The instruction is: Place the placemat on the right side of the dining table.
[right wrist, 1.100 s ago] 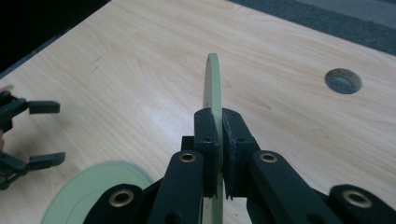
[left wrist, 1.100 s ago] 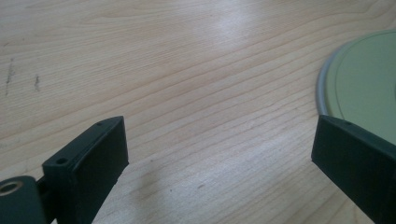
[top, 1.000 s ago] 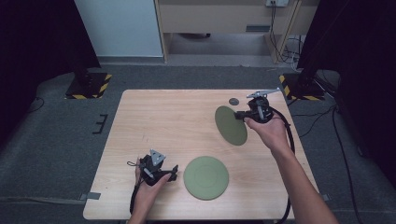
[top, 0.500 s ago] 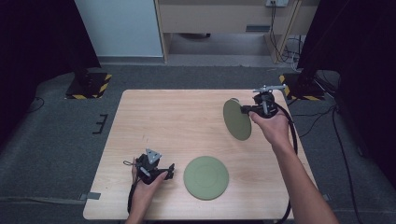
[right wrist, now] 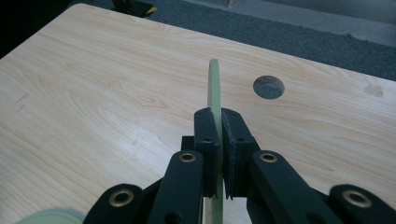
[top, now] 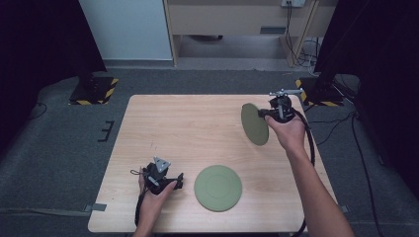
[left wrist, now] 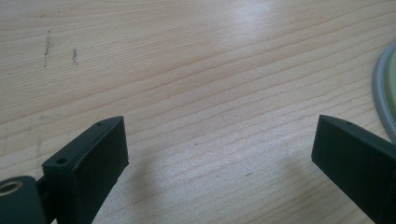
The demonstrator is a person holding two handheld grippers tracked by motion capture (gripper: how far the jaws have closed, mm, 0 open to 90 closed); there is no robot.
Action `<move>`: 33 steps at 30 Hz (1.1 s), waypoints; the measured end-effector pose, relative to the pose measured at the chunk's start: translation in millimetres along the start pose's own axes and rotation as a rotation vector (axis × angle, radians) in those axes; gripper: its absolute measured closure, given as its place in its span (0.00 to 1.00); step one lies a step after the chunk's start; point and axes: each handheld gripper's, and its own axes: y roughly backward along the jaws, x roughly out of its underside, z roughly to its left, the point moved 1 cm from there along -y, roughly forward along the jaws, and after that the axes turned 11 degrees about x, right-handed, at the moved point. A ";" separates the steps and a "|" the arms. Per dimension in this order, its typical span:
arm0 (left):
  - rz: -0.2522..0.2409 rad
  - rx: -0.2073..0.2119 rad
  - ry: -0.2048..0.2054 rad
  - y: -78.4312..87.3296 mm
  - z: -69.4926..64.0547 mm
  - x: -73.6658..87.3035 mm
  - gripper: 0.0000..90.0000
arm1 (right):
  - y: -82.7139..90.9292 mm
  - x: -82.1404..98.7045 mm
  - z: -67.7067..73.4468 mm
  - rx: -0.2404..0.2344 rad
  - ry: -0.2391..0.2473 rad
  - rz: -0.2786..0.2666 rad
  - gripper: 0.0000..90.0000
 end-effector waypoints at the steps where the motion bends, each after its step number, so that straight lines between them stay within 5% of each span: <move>1: -0.002 -0.002 0.003 0.0 0.5 0.2 0.04 | -1.3 0.0 -0.6 0.005 0.000 -0.001 0.96; 33: 0.019 -0.038 0.039 -3.2 11.4 2.9 0.04 | -36.0 5.6 -19.0 0.081 -0.055 -0.026 0.96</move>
